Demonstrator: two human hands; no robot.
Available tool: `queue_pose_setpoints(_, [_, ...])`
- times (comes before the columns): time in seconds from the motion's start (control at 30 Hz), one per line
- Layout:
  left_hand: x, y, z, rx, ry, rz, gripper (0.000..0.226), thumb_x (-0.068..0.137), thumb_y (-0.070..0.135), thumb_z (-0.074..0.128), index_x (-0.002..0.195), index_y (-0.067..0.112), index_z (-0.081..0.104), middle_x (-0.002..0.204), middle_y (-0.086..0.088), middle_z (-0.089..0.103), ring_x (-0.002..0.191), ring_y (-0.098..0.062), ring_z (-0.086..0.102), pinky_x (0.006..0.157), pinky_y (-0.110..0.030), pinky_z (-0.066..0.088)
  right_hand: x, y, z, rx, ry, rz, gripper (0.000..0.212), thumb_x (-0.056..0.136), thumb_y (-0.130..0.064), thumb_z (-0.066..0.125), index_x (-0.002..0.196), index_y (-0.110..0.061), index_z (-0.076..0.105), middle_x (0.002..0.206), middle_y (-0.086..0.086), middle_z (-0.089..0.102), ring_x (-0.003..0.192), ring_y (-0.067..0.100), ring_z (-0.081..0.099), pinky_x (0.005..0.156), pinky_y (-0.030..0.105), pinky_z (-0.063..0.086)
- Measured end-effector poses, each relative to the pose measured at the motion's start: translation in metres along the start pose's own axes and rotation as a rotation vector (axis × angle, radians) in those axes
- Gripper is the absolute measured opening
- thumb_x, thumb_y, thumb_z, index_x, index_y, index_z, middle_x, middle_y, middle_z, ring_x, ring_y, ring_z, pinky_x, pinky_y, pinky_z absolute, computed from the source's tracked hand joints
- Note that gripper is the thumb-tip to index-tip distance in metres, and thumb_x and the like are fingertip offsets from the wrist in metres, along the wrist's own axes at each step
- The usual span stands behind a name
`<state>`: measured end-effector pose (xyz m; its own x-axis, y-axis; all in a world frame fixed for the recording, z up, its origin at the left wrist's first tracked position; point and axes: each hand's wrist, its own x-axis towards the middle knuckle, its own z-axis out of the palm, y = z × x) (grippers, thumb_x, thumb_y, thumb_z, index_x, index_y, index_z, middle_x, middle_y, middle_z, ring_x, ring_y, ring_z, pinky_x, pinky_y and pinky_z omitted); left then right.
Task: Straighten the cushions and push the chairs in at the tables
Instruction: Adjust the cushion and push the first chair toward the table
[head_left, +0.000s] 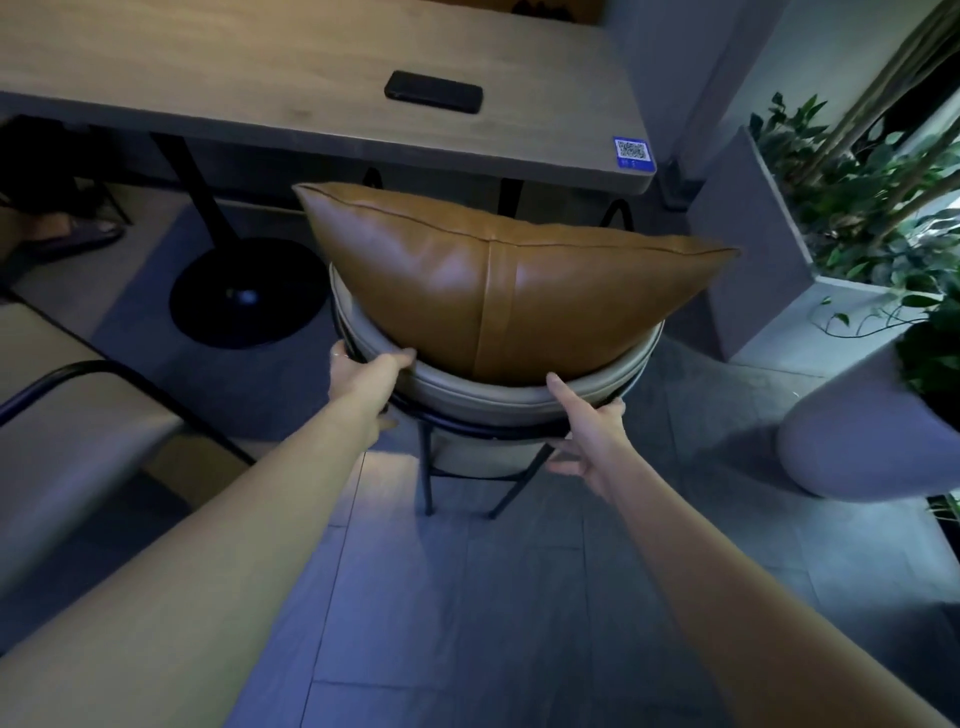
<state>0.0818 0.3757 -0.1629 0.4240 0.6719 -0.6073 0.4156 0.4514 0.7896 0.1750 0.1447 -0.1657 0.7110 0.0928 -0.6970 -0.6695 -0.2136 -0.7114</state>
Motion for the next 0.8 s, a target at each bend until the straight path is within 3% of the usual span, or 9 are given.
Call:
queue_pose_setpoints(0.13, [-0.013,-0.008,0.005,-0.043,-0.127,-0.056,0.115,0.076,0.029,0.087,0.162,0.039,0.011,0.161,-0.009,0.038,0.132,-0.044,0.050,0.096,-0.052,0.053,0.004,-0.005,-0.024,0.000,0.071,-0.004,0.108,0.082,-0.058,0.079,0.163,-0.028,0.012,0.161,0.009,0.039,0.128,0.041,0.058,0.090,0.061,0.058])
queue_pose_setpoints(0.3, [-0.002,-0.006,0.006,-0.139,-0.172,-0.025,0.101,0.083,0.019,0.083,0.161,0.036,0.022,0.154,-0.002,0.050,0.127,-0.033,0.058,0.090,-0.051,0.058,0.019,-0.027,-0.037,0.032,0.097,-0.013,0.104,0.087,-0.050,0.079,0.164,-0.025,0.014,0.165,0.012,0.032,0.129,0.048,0.056,0.090,0.061,0.059])
queue_pose_setpoints(0.47, [0.008,0.001,0.003,-0.102,-0.165,0.001,0.096,0.082,0.023,0.084,0.159,0.036,0.029,0.153,0.001,0.050,0.126,-0.032,0.058,0.081,-0.050,0.062,0.029,-0.036,-0.024,0.084,0.070,-0.028,0.074,0.095,-0.029,0.072,0.154,-0.012,0.032,0.143,0.015,0.047,0.102,0.045,0.067,0.075,0.051,0.062])
queue_pose_setpoints(0.63, [0.021,0.014,0.004,-0.080,-0.173,0.020,0.093,0.084,0.023,0.083,0.159,0.037,0.028,0.147,-0.001,0.056,0.122,-0.030,0.062,0.073,-0.043,0.063,0.036,-0.046,-0.012,0.068,0.097,-0.031,0.072,0.094,-0.026,0.073,0.152,-0.009,0.034,0.156,0.022,0.040,0.116,0.052,0.061,0.079,0.058,0.063])
queue_pose_setpoints(0.8, [0.021,0.013,0.006,-0.070,-0.176,0.019,0.091,0.084,0.025,0.083,0.157,0.036,0.031,0.146,0.000,0.058,0.123,-0.030,0.062,0.087,-0.051,0.061,0.036,-0.049,-0.012,0.070,0.117,-0.017,0.068,0.095,-0.021,0.072,0.151,-0.008,0.036,0.158,0.023,0.038,0.123,0.059,0.056,0.075,0.061,0.063])
